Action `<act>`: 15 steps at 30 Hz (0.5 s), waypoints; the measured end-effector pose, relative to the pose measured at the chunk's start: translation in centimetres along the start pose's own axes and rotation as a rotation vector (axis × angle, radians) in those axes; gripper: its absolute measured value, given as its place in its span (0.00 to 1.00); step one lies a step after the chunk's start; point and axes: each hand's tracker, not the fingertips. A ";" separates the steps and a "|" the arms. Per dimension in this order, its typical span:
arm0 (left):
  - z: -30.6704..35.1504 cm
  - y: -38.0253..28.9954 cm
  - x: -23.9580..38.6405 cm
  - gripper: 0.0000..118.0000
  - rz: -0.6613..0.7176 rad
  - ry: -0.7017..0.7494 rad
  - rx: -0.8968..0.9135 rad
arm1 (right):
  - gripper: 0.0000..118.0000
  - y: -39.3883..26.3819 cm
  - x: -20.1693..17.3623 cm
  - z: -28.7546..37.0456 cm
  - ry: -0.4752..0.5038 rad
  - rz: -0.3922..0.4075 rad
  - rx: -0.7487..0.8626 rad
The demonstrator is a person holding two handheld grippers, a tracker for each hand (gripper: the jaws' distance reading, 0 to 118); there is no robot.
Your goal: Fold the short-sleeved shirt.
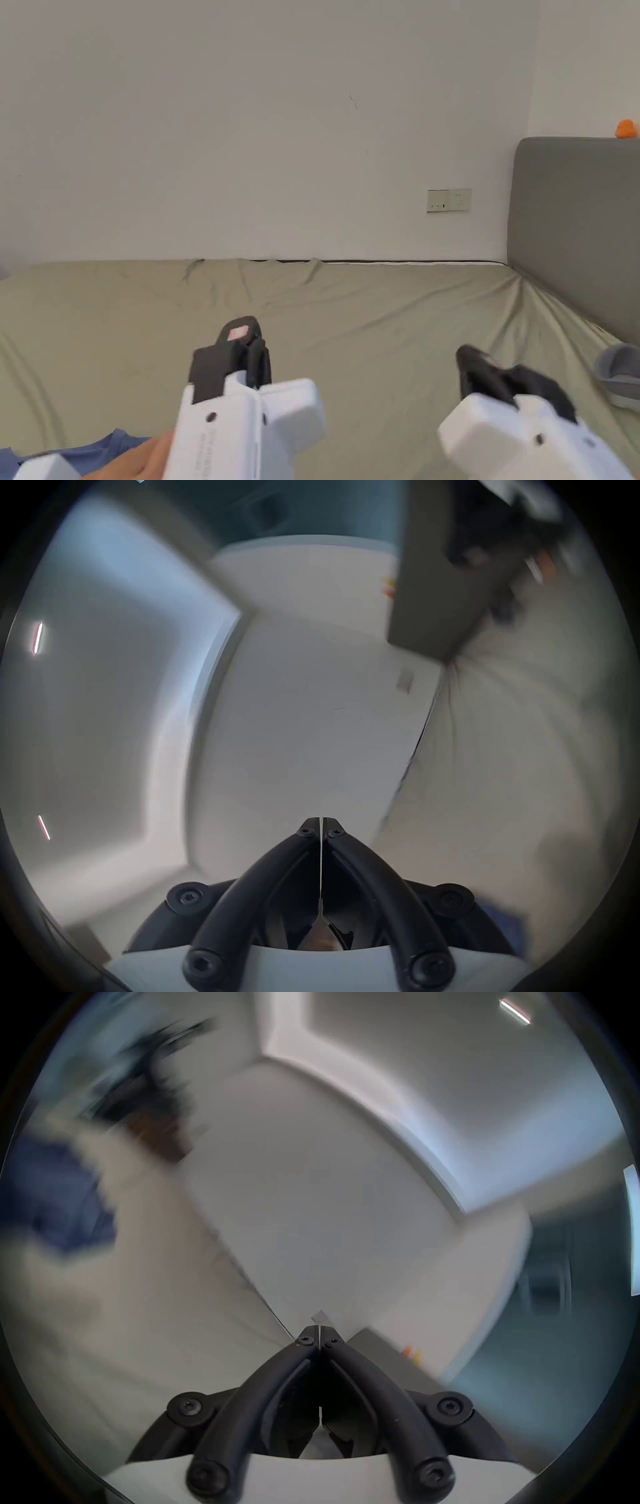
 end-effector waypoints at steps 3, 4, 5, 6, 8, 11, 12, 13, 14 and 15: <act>0.1 -0.3 3.6 0.00 -0.286 -0.142 0.074 | 0.00 -1.2 -4.4 0.7 0.106 0.403 0.063; 0.4 -0.4 4.7 0.00 -0.344 -0.149 0.067 | 0.00 -1.7 -5.6 0.7 0.134 0.454 0.059; 0.8 -0.8 5.2 0.00 -0.346 -0.145 0.086 | 0.00 -1.7 -5.7 0.9 0.155 0.446 0.059; 1.1 -0.9 5.7 0.00 -0.344 -0.158 0.103 | 0.00 -1.7 -5.8 0.8 0.165 0.398 0.040; 1.6 -0.6 5.9 0.00 -0.288 -0.177 0.112 | 0.00 -1.9 -5.1 0.0 0.177 0.258 0.012; 1.8 -0.3 5.5 0.00 -0.195 -0.179 0.078 | 0.00 -1.3 -3.8 -0.1 0.153 0.181 0.018; 1.7 0.0 5.0 0.00 -0.141 -0.178 0.071 | 0.00 -1.1 -3.4 -0.3 0.141 0.176 0.015; 1.3 0.1 4.2 0.00 -0.073 -0.176 0.049 | 0.00 -0.9 -2.7 -0.5 0.120 0.129 0.013; 1.0 0.3 3.4 0.00 -0.004 -0.175 0.017 | 0.00 -0.6 -2.0 -0.7 0.105 0.063 -0.001; 0.5 0.5 2.2 0.00 0.094 -0.179 -0.023 | 0.00 -0.7 -1.0 -1.0 0.087 -0.056 -0.028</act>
